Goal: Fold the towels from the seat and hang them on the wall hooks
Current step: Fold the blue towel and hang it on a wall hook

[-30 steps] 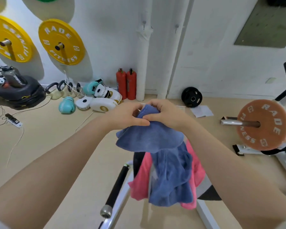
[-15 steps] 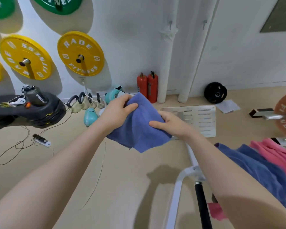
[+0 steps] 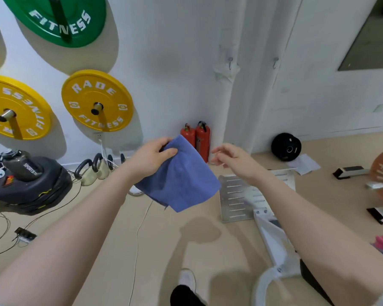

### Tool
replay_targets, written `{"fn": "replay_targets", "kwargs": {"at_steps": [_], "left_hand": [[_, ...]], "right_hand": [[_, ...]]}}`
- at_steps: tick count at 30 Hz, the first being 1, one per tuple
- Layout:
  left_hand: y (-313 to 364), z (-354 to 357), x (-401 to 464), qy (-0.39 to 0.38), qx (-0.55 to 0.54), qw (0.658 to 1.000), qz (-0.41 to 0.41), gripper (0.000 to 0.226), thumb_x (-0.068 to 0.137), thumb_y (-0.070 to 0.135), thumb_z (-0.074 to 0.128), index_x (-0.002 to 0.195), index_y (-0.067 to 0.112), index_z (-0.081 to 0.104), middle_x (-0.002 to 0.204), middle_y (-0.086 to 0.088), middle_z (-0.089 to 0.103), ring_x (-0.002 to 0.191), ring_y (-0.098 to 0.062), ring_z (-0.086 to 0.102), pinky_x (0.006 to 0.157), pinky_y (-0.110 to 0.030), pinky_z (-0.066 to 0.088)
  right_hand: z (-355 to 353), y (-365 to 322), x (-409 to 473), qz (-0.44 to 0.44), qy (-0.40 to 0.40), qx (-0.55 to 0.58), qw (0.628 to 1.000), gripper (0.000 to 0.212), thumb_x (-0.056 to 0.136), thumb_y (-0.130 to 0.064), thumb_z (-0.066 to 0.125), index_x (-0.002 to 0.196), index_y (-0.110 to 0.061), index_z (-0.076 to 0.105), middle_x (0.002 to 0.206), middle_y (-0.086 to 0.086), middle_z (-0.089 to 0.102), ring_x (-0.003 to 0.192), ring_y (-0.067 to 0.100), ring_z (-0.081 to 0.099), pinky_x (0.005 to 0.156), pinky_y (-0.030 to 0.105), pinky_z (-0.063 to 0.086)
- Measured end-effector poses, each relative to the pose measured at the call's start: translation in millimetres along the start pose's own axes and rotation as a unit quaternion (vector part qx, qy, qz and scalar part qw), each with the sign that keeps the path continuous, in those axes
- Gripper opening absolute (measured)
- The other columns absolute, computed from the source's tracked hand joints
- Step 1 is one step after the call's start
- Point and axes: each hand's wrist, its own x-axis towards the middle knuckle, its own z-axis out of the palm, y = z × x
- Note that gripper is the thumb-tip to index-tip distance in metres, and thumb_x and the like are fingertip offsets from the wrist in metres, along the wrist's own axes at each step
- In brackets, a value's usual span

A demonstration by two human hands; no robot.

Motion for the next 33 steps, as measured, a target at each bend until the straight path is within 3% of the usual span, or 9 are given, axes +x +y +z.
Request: {"fn": "replay_targets", "kwargs": {"at_steps": [4, 7, 10, 14, 18, 24, 28, 30, 33], "left_hand": [[-13, -24, 95, -0.082, 0.025, 0.996, 0.024, 0.017, 0.096, 0.021, 0.046, 0.106, 0.029, 0.056, 0.095, 0.018, 0.059, 0.090, -0.004, 0.056, 0.071, -0.008, 0.038], [-11, -51, 167, -0.103, 0.031, 0.992, 0.070, 0.017, 0.095, 0.015, 0.048, 0.106, 0.025, 0.057, 0.099, 0.013, 0.059, 0.093, -0.004, 0.054, 0.074, -0.003, 0.038], [-11, -77, 228, -0.065, -0.014, 0.993, 0.100, 0.022, 0.093, 0.010, 0.051, 0.103, 0.029, 0.054, 0.093, 0.022, 0.057, 0.082, 0.017, 0.054, 0.071, -0.002, 0.038], [-23, -95, 306, -0.036, -0.124, 0.987, 0.093, 0.029, 0.090, 0.008, 0.056, 0.098, 0.034, 0.047, 0.087, -0.001, 0.062, 0.080, -0.008, 0.058, 0.079, -0.025, 0.045], [-20, -114, 390, -0.085, -0.110, 0.983, 0.123, 0.021, 0.091, 0.010, 0.054, 0.094, 0.030, 0.047, 0.096, -0.015, 0.063, 0.081, -0.016, 0.057, 0.078, -0.029, 0.044], [-3, -135, 508, -0.125, -0.105, 0.973, 0.166, 0.006, 0.092, 0.026, 0.054, 0.094, 0.031, 0.057, 0.099, 0.002, 0.065, 0.093, -0.010, 0.060, 0.086, -0.028, 0.046], [12, -132, 572, -0.134, -0.112, 0.960, 0.219, 0.005, 0.092, 0.022, 0.053, 0.096, 0.021, 0.057, 0.093, 0.007, 0.061, 0.085, 0.001, 0.055, 0.073, -0.004, 0.041], [24, -130, 603, -0.124, -0.082, 0.957, 0.250, 0.007, 0.092, 0.024, 0.053, 0.098, 0.021, 0.057, 0.099, 0.009, 0.060, 0.084, 0.009, 0.053, 0.071, 0.001, 0.037], [54, -133, 655, -0.073, -0.034, 0.948, 0.309, 0.009, 0.092, 0.024, 0.053, 0.098, 0.019, 0.057, 0.105, 0.007, 0.056, 0.096, -0.001, 0.049, 0.076, 0.001, 0.033]], "right_hand": [[-3, -33, 94, -0.042, -0.071, 0.047, 0.996, 0.031, 0.098, -0.004, 0.036, 0.118, -0.019, 0.054, 0.102, 0.003, 0.062, 0.088, 0.015, 0.055, 0.079, 0.027, 0.044], [-18, -62, 154, -0.069, -0.087, 0.059, 0.992, 0.039, 0.097, 0.000, 0.035, 0.129, -0.017, 0.050, 0.115, 0.000, 0.060, 0.089, 0.000, 0.059, 0.074, 0.016, 0.046], [-36, -82, 209, -0.085, -0.080, 0.094, 0.989, 0.036, 0.097, -0.001, 0.038, 0.128, -0.016, 0.051, 0.114, -0.001, 0.060, 0.082, -0.003, 0.061, 0.064, 0.013, 0.047], [-58, -90, 278, -0.092, -0.057, 0.097, 0.989, 0.031, 0.096, -0.005, 0.045, 0.119, -0.024, 0.052, 0.115, 0.002, 0.059, 0.086, 0.011, 0.061, 0.065, 0.021, 0.051], [-84, -93, 347, -0.085, -0.003, 0.075, 0.993, 0.022, 0.095, -0.008, 0.049, 0.114, -0.018, 0.053, 0.107, -0.001, 0.059, 0.087, 0.014, 0.061, 0.064, 0.024, 0.055], [-130, -113, 437, -0.079, 0.135, 0.054, 0.986, 0.013, 0.089, -0.002, 0.054, 0.094, -0.014, 0.058, 0.096, 0.000, 0.063, 0.078, 0.017, 0.066, 0.064, 0.027, 0.057], [-170, -114, 483, -0.073, 0.198, -0.055, 0.976, 0.011, 0.081, -0.008, 0.061, 0.082, -0.019, 0.062, 0.075, -0.009, 0.066, 0.074, 0.024, 0.072, 0.079, 0.047, 0.057], [-192, -117, 502, -0.073, 0.228, -0.067, 0.969, 0.011, 0.081, -0.007, 0.063, 0.079, -0.018, 0.062, 0.073, -0.006, 0.066, 0.073, 0.026, 0.071, 0.079, 0.049, 0.056], [-233, -129, 531, -0.097, 0.264, -0.101, 0.954, 0.010, 0.082, -0.007, 0.064, 0.079, -0.016, 0.062, 0.078, -0.002, 0.065, 0.073, 0.028, 0.070, 0.077, 0.042, 0.057]]}}
